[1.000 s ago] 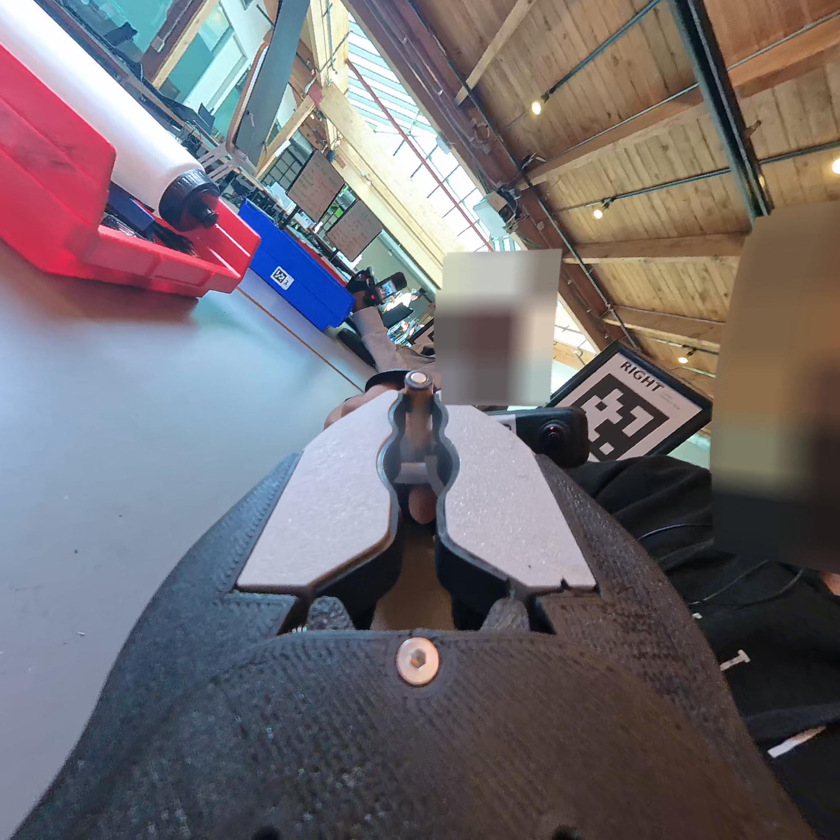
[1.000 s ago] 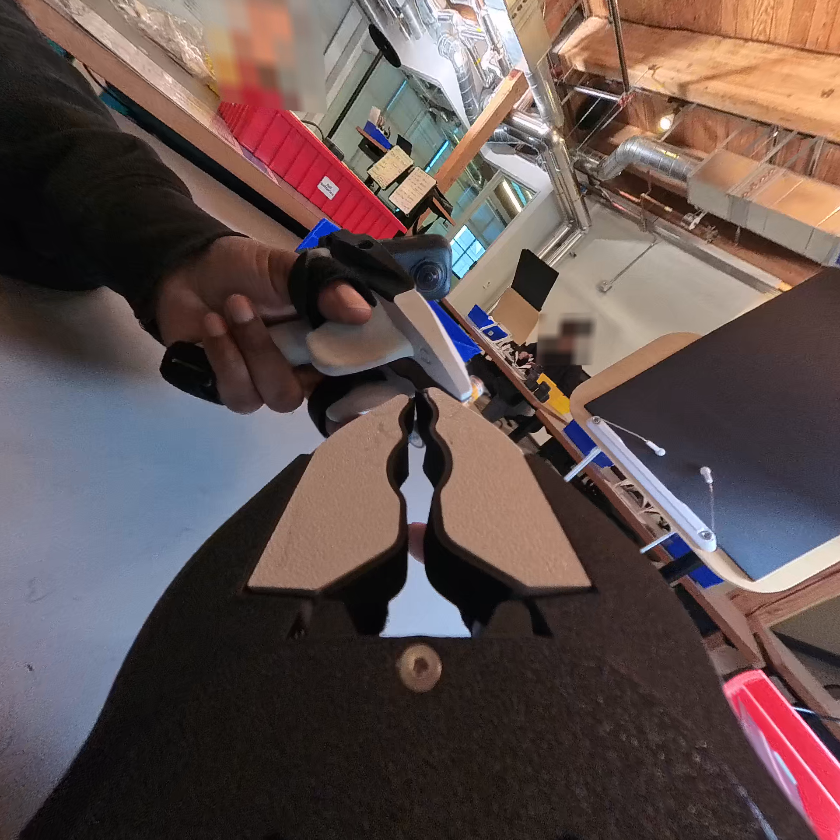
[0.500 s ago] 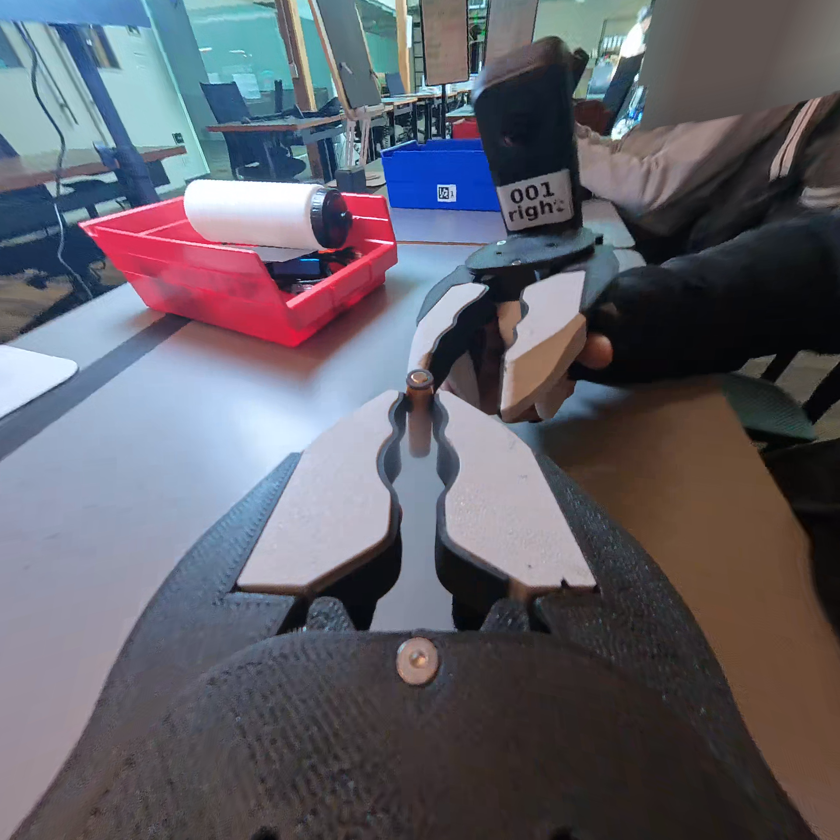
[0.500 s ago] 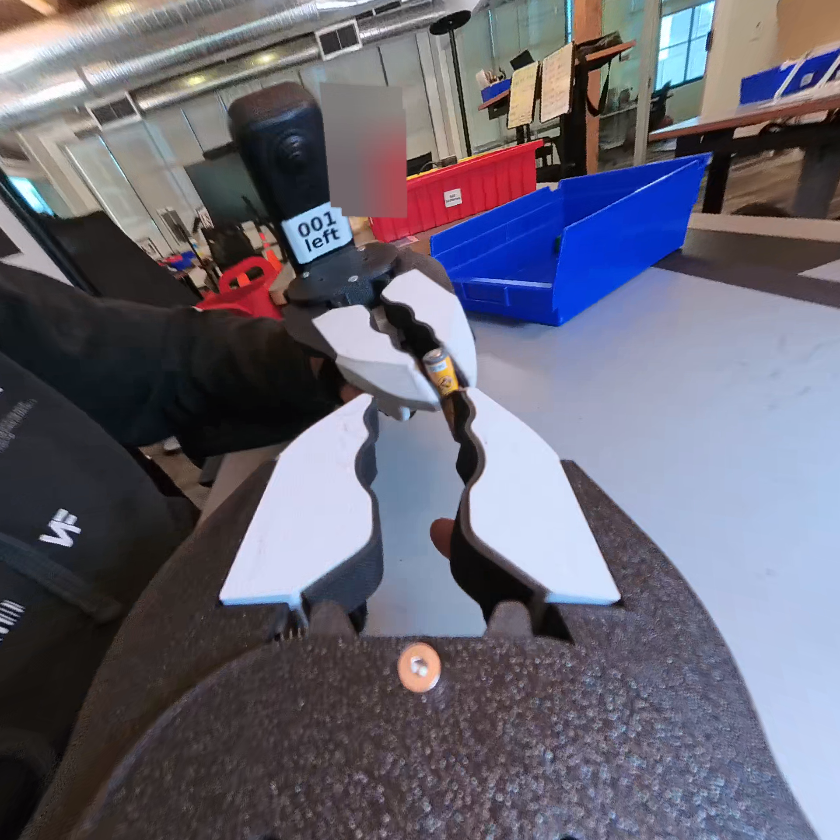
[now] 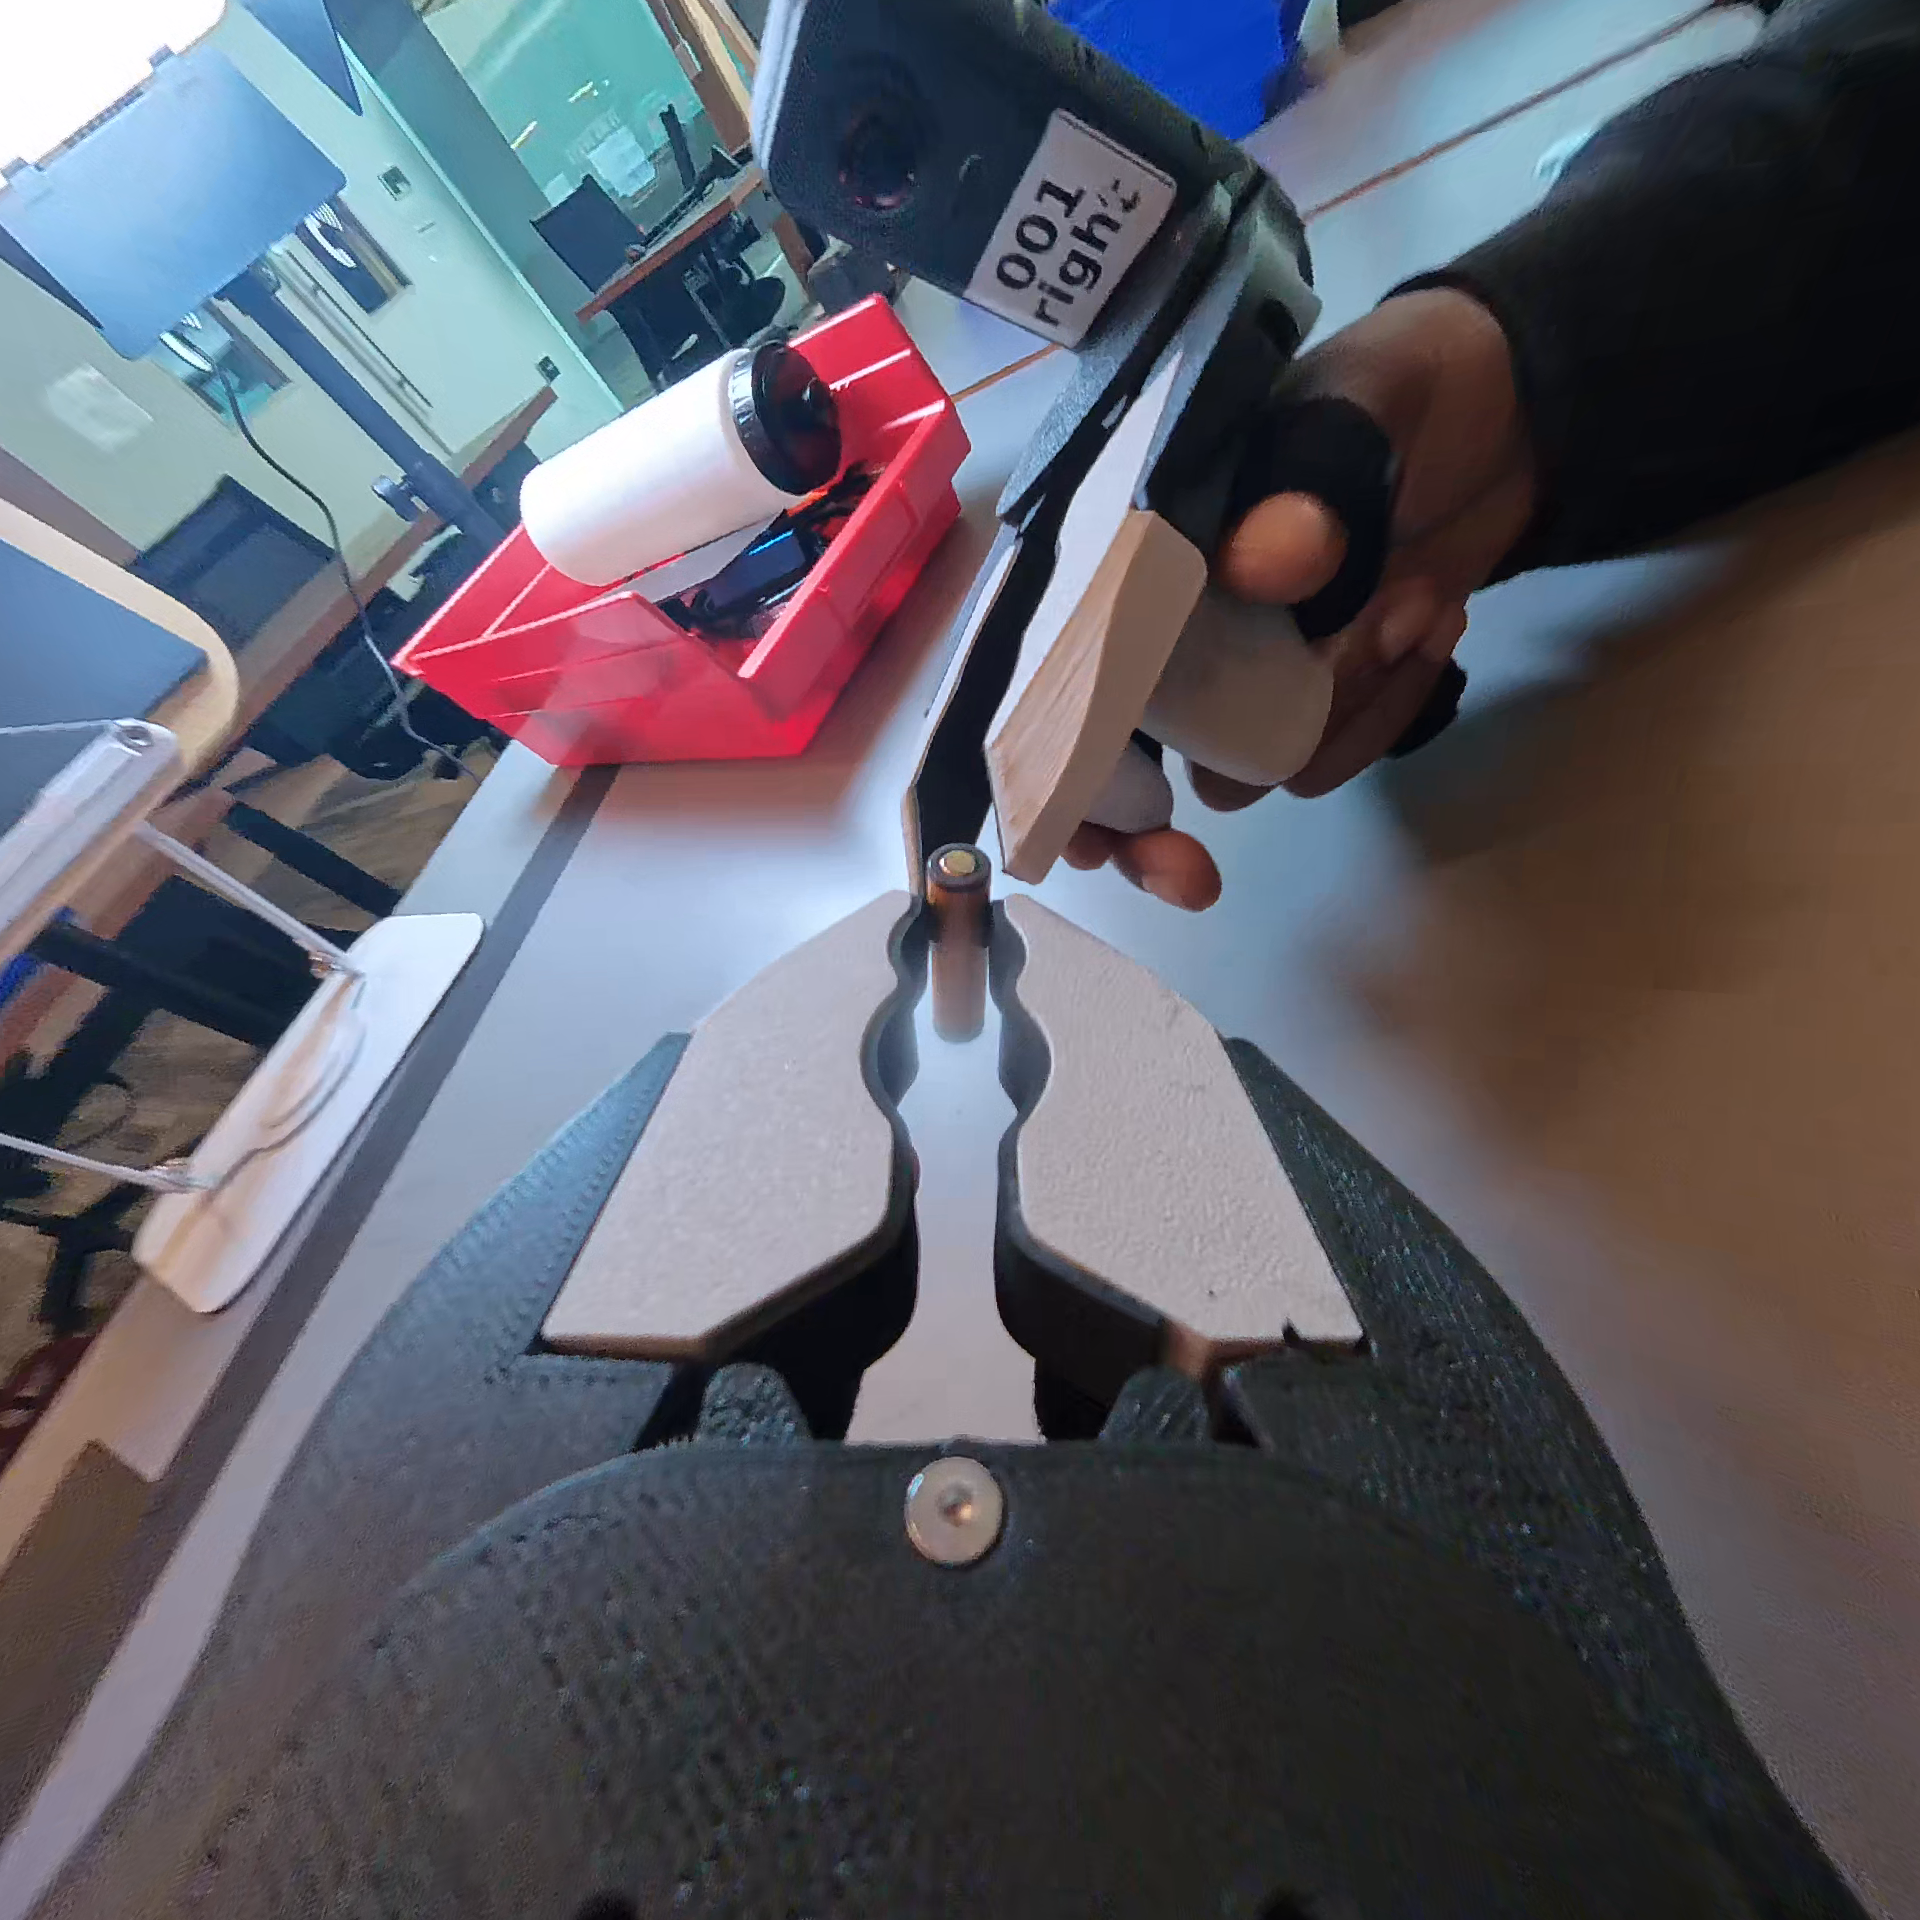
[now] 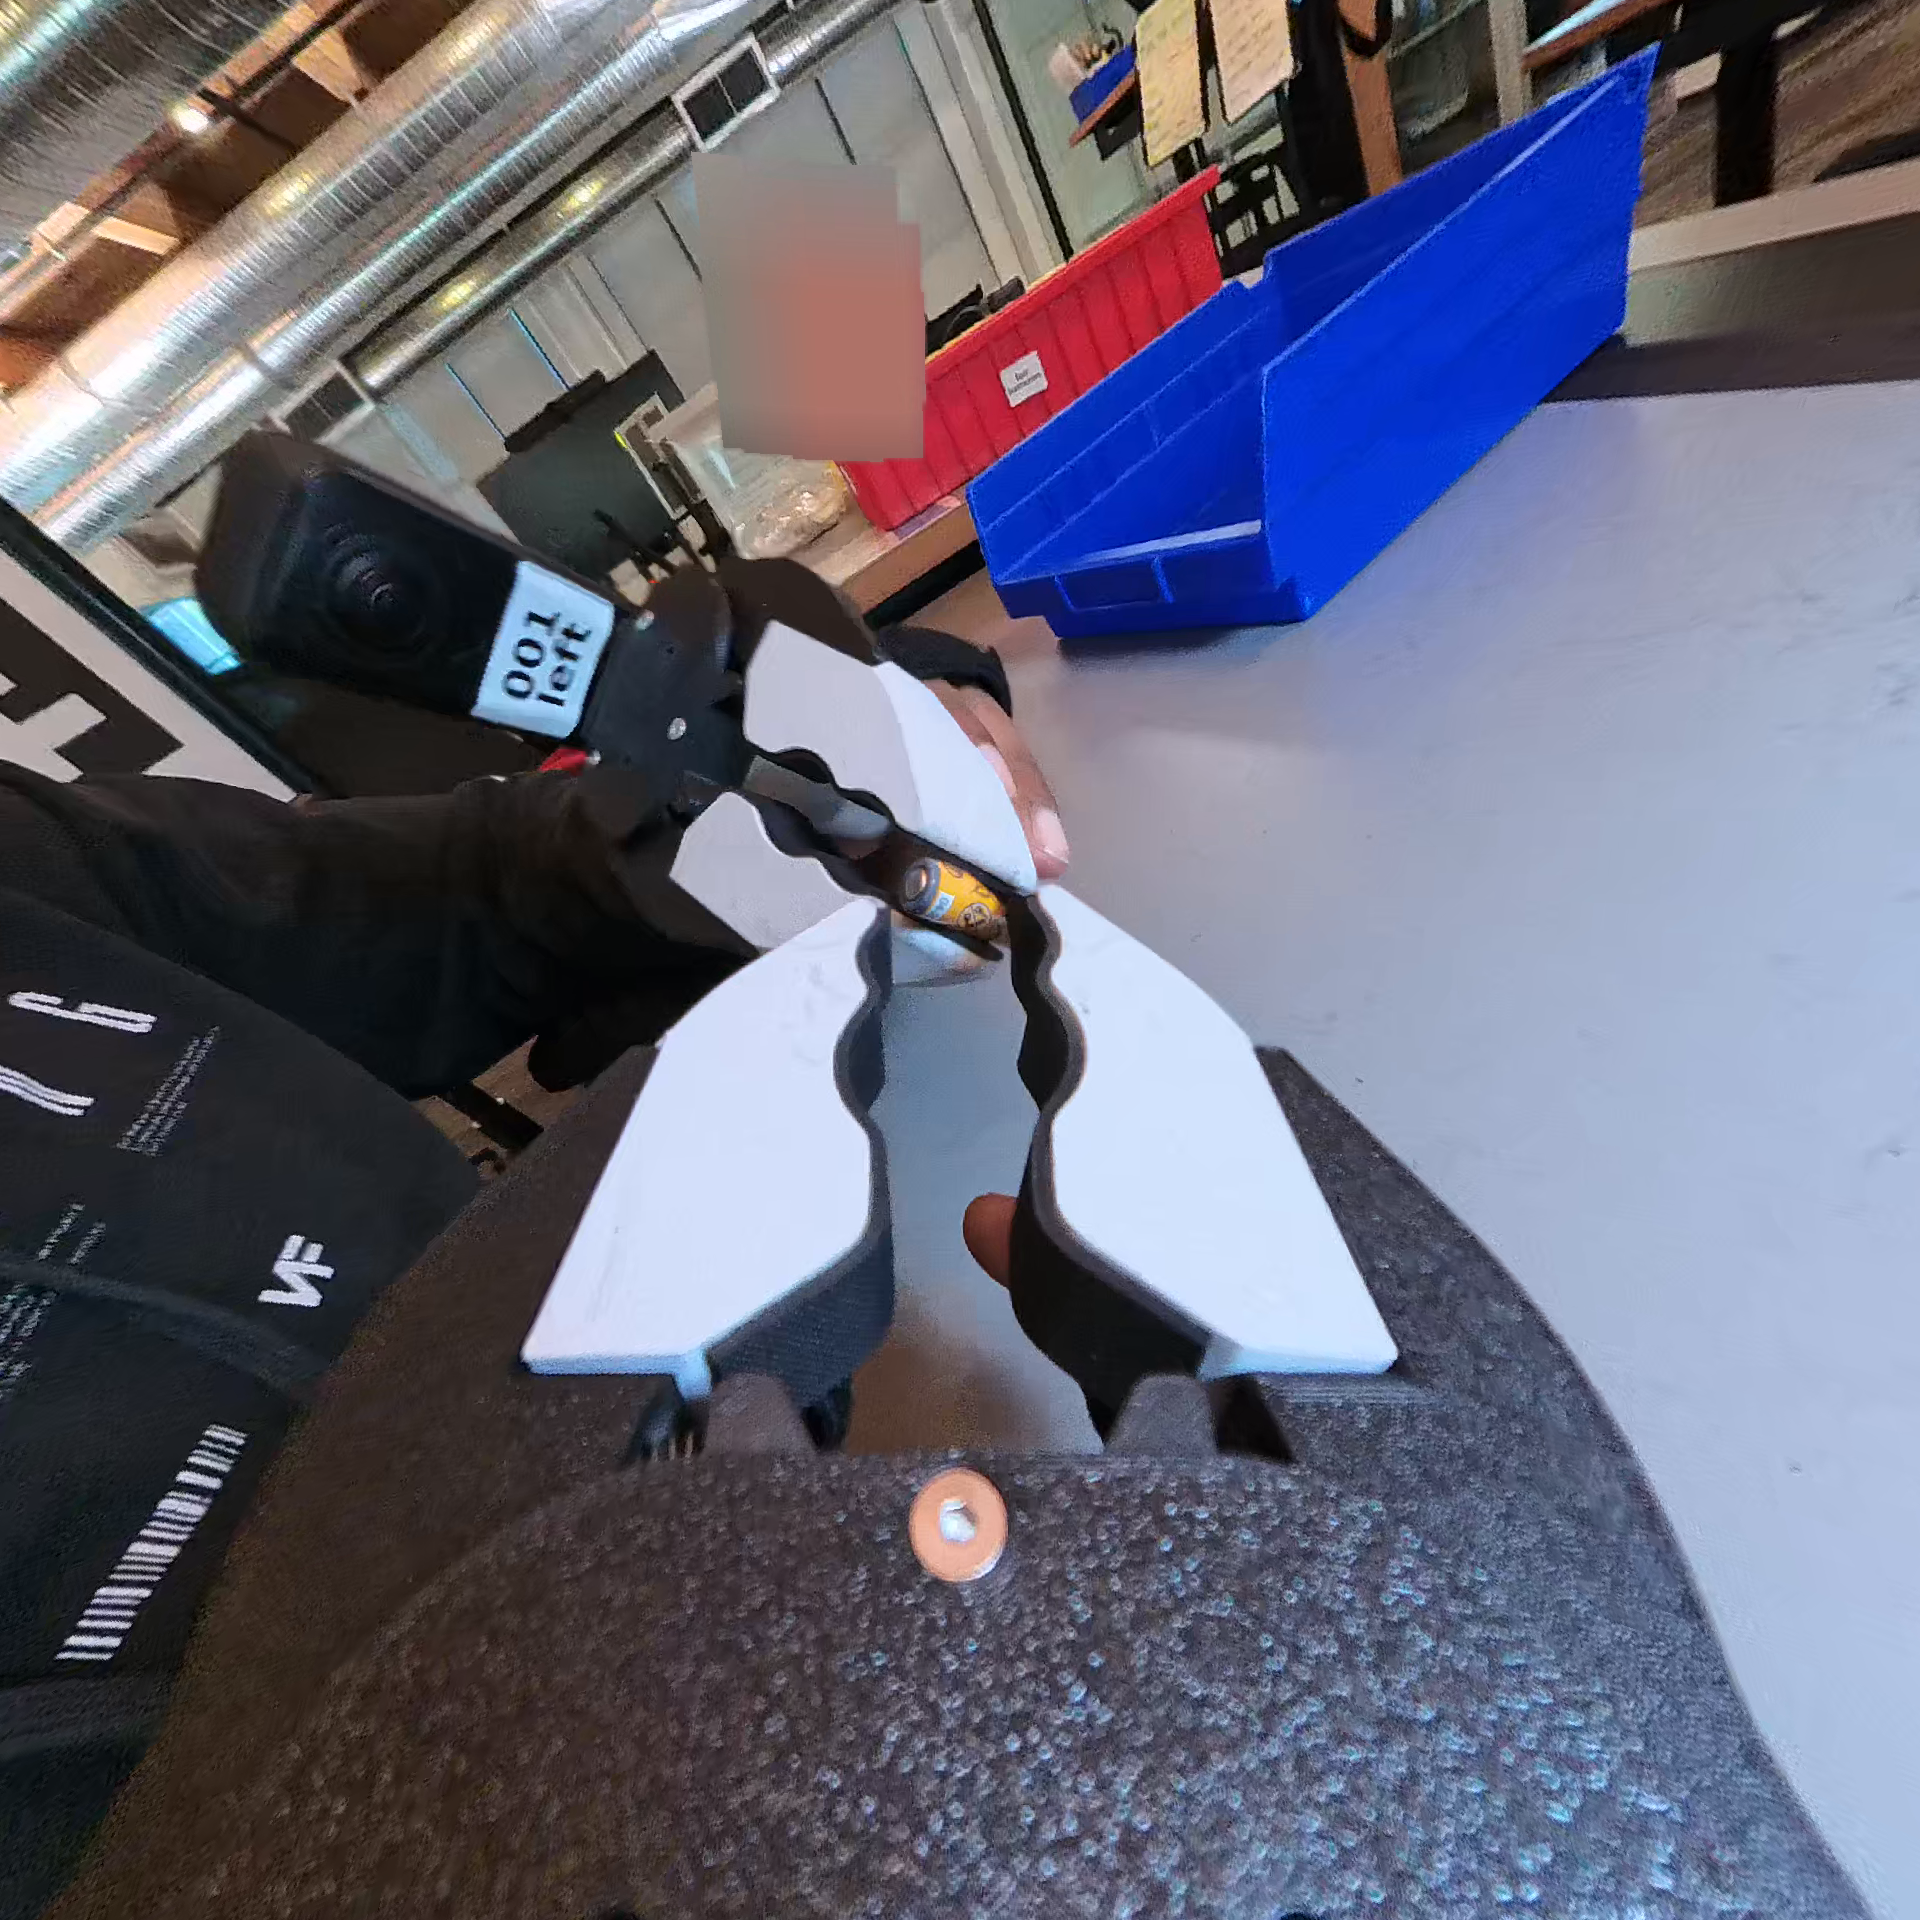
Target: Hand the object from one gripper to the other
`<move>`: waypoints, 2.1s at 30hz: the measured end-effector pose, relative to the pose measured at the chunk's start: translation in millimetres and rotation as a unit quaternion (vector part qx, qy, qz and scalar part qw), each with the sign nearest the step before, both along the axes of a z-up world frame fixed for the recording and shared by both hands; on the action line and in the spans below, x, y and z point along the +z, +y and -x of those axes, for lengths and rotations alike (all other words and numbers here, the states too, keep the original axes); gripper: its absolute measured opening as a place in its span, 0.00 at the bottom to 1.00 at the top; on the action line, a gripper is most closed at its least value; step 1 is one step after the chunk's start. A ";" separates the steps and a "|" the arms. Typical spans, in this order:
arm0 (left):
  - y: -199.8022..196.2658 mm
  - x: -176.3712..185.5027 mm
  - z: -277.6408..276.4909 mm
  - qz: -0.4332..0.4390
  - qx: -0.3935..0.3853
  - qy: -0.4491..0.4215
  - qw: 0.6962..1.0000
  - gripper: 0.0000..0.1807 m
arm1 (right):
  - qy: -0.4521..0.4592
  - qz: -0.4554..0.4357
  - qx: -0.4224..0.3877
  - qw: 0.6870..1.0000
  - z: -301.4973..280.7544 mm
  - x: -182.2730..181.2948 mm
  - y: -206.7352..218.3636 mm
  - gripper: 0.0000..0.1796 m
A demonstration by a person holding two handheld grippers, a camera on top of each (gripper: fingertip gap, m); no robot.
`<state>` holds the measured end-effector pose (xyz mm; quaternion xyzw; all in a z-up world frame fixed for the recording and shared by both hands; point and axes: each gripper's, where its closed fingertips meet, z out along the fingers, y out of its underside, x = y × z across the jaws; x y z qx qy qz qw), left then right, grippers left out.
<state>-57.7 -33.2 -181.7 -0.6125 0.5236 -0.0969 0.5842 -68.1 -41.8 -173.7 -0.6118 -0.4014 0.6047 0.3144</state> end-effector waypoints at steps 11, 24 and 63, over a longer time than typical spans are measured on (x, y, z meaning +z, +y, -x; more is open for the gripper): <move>-0.8 -3.0 0.6 -0.058 0.003 0.051 0.997 0.06 | -0.015 -0.014 0.012 1.000 -1.5 -2.7 -2.4 0.07; -1.6 2.3 1.1 -0.064 -0.003 0.039 0.997 0.06 | 0.005 -0.038 -0.018 0.999 -0.4 12.5 -2.7 0.19; 5.7 15.1 11.0 0.190 -0.037 -0.186 0.963 0.13 | 0.015 -0.136 -0.069 0.988 -9.8 18.1 13.8 0.06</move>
